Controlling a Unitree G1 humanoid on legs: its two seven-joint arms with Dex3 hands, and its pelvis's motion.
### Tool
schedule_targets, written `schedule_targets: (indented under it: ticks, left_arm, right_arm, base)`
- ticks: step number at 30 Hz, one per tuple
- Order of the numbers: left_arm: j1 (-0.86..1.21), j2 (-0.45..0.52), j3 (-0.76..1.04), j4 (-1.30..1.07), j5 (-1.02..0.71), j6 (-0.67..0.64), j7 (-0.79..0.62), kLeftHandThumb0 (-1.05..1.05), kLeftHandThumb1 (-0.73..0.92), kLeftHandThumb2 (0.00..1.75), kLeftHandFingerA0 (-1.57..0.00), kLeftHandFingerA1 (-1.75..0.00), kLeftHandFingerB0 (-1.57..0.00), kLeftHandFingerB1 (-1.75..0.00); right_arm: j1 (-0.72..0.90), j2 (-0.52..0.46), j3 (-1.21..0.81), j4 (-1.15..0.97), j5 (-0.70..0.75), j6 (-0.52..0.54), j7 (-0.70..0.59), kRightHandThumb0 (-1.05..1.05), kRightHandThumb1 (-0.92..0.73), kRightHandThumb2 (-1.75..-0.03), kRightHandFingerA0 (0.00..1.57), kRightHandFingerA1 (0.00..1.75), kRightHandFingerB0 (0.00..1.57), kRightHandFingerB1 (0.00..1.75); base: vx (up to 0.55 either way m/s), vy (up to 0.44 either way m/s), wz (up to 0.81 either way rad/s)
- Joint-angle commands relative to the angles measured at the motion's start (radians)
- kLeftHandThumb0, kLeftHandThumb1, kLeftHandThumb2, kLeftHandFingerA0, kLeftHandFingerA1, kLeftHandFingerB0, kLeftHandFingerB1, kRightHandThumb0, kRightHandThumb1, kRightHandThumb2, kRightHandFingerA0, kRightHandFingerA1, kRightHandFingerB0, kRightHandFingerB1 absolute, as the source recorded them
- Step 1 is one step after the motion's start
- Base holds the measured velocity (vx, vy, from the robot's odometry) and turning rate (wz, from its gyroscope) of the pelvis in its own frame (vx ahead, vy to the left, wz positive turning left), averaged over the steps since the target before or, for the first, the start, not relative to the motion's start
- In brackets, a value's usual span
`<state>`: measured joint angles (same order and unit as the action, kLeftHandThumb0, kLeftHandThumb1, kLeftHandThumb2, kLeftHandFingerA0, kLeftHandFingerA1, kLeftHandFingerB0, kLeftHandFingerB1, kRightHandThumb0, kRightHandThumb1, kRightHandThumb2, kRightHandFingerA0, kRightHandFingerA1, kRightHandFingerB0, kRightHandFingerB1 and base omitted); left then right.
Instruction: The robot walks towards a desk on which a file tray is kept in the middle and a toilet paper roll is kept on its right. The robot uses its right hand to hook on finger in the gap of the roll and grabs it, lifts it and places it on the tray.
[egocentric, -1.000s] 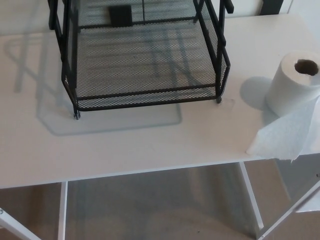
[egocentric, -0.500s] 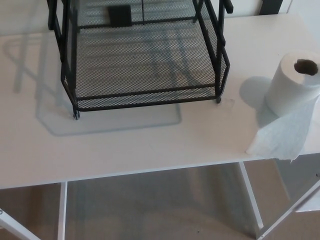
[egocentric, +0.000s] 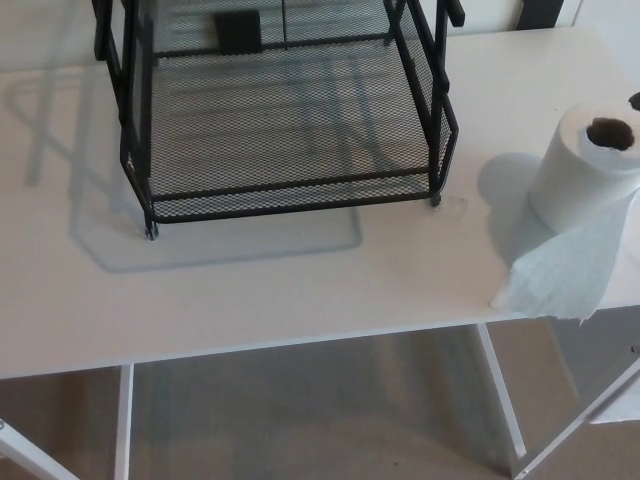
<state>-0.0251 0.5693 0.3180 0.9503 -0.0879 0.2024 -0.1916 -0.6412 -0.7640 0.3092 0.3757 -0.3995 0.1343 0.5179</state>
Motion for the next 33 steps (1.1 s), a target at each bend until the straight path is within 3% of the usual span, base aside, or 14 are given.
schedule_targets:
  ticks: [1,4,6,10,12,13,14,15,18,19,20,22,24,33]
  left_arm:
    - [0.005,0.022,-0.019,-0.028,0.018,0.041,0.012,-1.05,0.81,1.33,-1.02,-1.44,-0.1,-0.61]
    - [-0.003,0.021,-0.021,-0.012,0.017,0.035,0.025,-0.6,0.53,1.24,-1.56,-1.54,0.0,-0.63]
    - [0.0,0.022,-0.025,-0.013,0.016,0.027,0.019,-1.05,0.78,1.3,-0.82,-1.3,-0.12,-0.74]
    - [-0.009,0.02,-0.02,-0.001,0.007,0.029,0.02,-0.99,0.78,1.36,-0.69,-1.19,-0.07,-0.58]
    - [-0.009,0.024,-0.029,-0.009,0.015,0.036,0.019,-0.63,0.56,1.26,-1.57,-1.57,0.0,-0.66]
    - [-0.009,0.025,-0.03,-0.011,0.015,0.04,0.022,-1.05,0.77,1.28,-1.32,-1.64,-0.19,-0.75]
    - [-0.006,0.024,-0.026,-0.011,0.01,0.03,0.016,-1.05,0.8,1.35,-0.53,-1.04,-0.12,-0.61]
    - [-0.005,0.024,-0.025,-0.011,0.008,0.027,0.014,-1.05,0.8,1.35,-0.53,-1.04,-0.12,-0.61]
    - [-0.005,0.024,-0.029,-0.015,0.01,0.032,0.012,-1.05,0.79,1.31,-0.92,-1.36,-0.1,-0.69]
    - [-0.01,0.025,-0.029,-0.009,0.01,0.038,0.013,-1.05,0.92,0.89,-1.02,-1.75,-0.05,-0.84]
    - [-0.01,0.027,-0.034,-0.014,0.013,0.048,0.011,-0.58,0.54,1.24,-1.45,-1.48,0.0,-0.65]
    - [-0.01,0.027,-0.035,-0.015,0.013,0.05,0.011,-0.58,0.54,1.24,-1.45,-1.48,0.0,-0.65]
    - [-0.003,0.023,-0.036,-0.013,0.01,0.042,0.005,-1.05,0.8,1.35,-0.49,-1.05,-0.11,-0.61]
    - [-0.003,0.025,-0.024,-0.004,-0.001,0.029,0.004,-1.05,0.8,1.31,-0.4,-0.89,0.0,-0.6]
  right_arm:
    - [0.022,0.023,0.02,-0.006,-0.049,-0.036,-0.02,-0.61,-0.47,-0.8,0.37,0.77,0.05,0.34]
    - [0.012,0.043,0.039,-0.008,-0.069,-0.011,-0.003,-0.55,-0.59,-0.6,0.3,0.65,0.08,0.25]
    - [0.011,0.056,0.048,-0.006,-0.076,-0.004,-0.006,-0.57,-0.45,-0.8,0.26,0.6,0.03,0.33]
    - [0.013,0.067,0.052,0.005,-0.089,-0.006,-0.01,-0.52,-0.59,-0.57,0.3,0.65,0.07,0.3]
    - [0.008,0.066,0.066,0.035,-0.106,-0.022,-0.008,-0.56,-0.45,-0.81,0.26,0.62,0.03,0.33]
    - [0.008,0.065,0.069,0.04,-0.112,-0.025,-0.01,-0.52,-0.58,-0.6,0.27,0.58,0.08,0.26]
    - [0.011,0.057,0.071,0.048,-0.117,-0.036,-0.015,-0.58,-0.46,-0.79,0.28,0.66,0.04,0.36]
    - [0.012,0.055,0.071,0.051,-0.118,-0.04,-0.016,-0.58,-0.46,-0.79,0.28,0.66,0.04,0.36]
    - [0.01,0.055,0.069,0.067,-0.123,-0.04,-0.018,-0.57,-0.45,-0.79,0.26,0.64,0.04,0.4]
    - [0.002,0.055,0.079,0.078,-0.139,-0.035,-0.014,-0.58,-0.46,-0.79,0.25,0.64,0.04,0.39]
    - [0.0,0.056,0.083,0.09,-0.145,-0.043,-0.021,-0.59,-0.46,-0.79,0.25,0.62,0.05,0.39]
    - [-0.001,0.057,0.082,0.094,-0.147,-0.047,-0.022,-0.59,-0.46,-0.79,0.25,0.62,0.05,0.39]
    - [0.012,0.068,0.079,0.102,-0.145,-0.042,-0.028,-0.58,-0.46,-0.8,0.3,0.67,0.04,0.39]
    - [0.008,0.122,0.07,0.118,-0.142,-0.041,-0.051,-0.46,-0.57,-0.57,0.43,0.6,0.12,0.31]
  base:
    - [0.0,0.0,0.0]
    - [0.0,0.0,0.0]
    - [0.0,0.0,0.0]
    - [0.0,0.0,0.0]
    - [0.0,0.0,0.0]
    - [0.0,0.0,0.0]
    - [0.0,0.0,0.0]
    - [0.0,0.0,0.0]
    - [0.0,0.0,0.0]
    - [0.0,0.0,0.0]
    - [0.0,0.0,0.0]
    - [0.0,0.0,0.0]
    - [0.0,0.0,0.0]
    - [0.0,0.0,0.0]
